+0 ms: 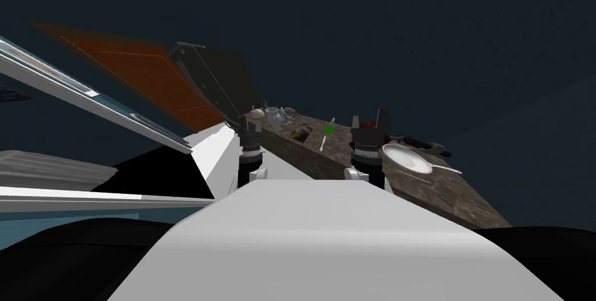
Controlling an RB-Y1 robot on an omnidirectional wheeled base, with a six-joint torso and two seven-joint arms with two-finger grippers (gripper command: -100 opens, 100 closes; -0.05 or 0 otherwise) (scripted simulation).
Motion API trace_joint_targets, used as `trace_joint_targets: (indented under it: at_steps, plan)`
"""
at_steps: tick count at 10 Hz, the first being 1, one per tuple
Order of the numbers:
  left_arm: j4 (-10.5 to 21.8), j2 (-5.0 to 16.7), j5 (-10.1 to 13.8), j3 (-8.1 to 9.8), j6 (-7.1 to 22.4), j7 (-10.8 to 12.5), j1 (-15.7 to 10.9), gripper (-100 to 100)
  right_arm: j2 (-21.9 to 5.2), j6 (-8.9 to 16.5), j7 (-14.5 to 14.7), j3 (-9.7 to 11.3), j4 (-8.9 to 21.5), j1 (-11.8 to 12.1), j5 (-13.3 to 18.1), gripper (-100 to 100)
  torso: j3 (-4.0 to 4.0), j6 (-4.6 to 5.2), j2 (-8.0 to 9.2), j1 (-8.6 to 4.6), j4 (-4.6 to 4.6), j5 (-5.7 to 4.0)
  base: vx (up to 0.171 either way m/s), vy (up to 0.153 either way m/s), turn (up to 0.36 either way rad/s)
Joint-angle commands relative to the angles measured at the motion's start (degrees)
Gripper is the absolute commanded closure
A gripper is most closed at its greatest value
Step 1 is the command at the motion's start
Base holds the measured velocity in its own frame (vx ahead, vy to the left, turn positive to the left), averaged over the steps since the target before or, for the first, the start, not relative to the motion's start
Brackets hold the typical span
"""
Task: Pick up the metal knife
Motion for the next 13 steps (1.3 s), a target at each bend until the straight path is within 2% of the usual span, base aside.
trace_joint_targets:
  at_steps: [1, 7, 8, 9, 10, 11, 12, 13]
  plan:
    - [0.0, 0.0, 0.0, 0.0, 0.0, 0.0, 0.0, 0, -2.78, 0.32, 0.2, -0.29, 0.04, 0.6, 1.22, -100, 0.0, 0.0, 0.0, 0.0, 0.0, 0.0, 0.009, 0.012, 0.157]
    - [0.0, 0.0, 0.0, 0.0, 0.0, 0.0, 0.0, 0, -12.75, 1.85, 1.09, -1.79, -0.17, 3.42, 6.96, -100, -0.05, 0.01, -0.08, 0.08, -0.02, 0.02, 0.018, 0.025, 0.153]
    - [0.0, 0.0, 0.0, 0.0, 0.0, 0.0, 0.0, 0, -13.22, 1.85, 1.09, -1.79, -0.17, 3.42, 6.96, -100, -0.04, -0.01, -0.06, 0.09, -0.01, 0.02, 0.013, 0.018, 0.089]
    - [0.0, 0.0, 0.0, 0.0, 0.0, 0.0, 0.0, 0, -15.53, 2.26, 1.32, -2.2, -0.24, 4.21, 8.59, -100, -0.03, 0.0, -0.05, 0.07, -0.01, 0.02, 0.019, 0.021, 0.154]
    - [0.0, 0.0, 0.0, 0.0, 0.0, 0.0, 0.0, 0, -15.94, 2.26, 1.32, -2.2, -0.24, 4.21, 8.59, -100, -0.04, -0.01, -0.06, 0.07, -0.01, 0.02, 0.015, 0.016, 0.117]
    - [0.0, 0.0, 0.0, 0.0, 0.0, 0.0, 0.0, 0, -18.25, 2.69, 1.57, -2.64, -0.32, 5.08, 10.36, -100, -0.03, 0.0, -0.06, 0.06, -0.01, 0.01, 0.018, 0.021, 0.212]
    - [0.0, 0.0, 0.0, 0.0, 0.0, 0.0, 0.0, 0, -18.8, 2.69, 1.57, -2.64, -0.32, 5.08, 10.36, -100, -0.04, -0.02, -0.07, 0.07, -0.02, 0.02, 0.017, 0.012, 0.099]
    - [0.0, 0.0, 0.0, 0.0, 0.0, 0.0, 0.0, 0, -21.07, 3.15, 1.82, -3.08, -0.39, 6.0, 12.26, -100, -0.04, 0.01, -0.06, 0.05, -0.01, 0.01, 0.019, 0.023, 0.212]
